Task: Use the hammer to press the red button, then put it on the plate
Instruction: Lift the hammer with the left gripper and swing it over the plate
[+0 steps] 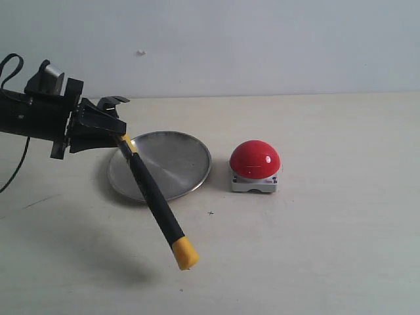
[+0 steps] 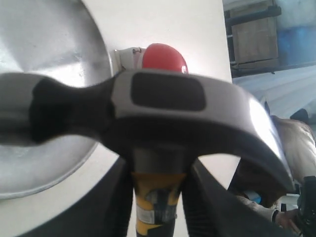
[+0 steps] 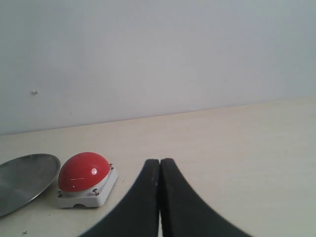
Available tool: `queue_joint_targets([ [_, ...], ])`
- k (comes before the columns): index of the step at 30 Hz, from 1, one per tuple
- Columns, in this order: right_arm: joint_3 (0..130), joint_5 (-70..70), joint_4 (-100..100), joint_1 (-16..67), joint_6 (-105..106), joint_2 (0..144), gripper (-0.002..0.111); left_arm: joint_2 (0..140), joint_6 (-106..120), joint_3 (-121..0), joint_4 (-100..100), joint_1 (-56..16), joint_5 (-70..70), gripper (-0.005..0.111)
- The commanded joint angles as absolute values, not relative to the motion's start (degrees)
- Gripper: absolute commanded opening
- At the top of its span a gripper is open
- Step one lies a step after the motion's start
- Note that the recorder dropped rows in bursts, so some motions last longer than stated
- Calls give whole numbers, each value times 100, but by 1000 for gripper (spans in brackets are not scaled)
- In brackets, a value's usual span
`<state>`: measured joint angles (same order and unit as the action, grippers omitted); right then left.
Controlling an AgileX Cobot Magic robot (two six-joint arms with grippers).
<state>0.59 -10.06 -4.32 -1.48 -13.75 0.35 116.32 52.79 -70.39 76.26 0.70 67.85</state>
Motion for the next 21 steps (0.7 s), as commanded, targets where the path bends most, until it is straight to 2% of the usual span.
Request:
queue_joint_targets([
  [1, 35, -1006, -436, -178, -1352, 0, 0, 11507, 5495, -7051, 8285, -264, 6996, 0],
  [9, 35, -810, -508, -178, -1168, 0, 0, 11507, 5524, -7051, 8504, -471, 6996, 0],
  [21, 35, 2862, -71, -178, -2218, 0, 0, 11507, 5535, -7051, 8516, -472, 6996, 0],
])
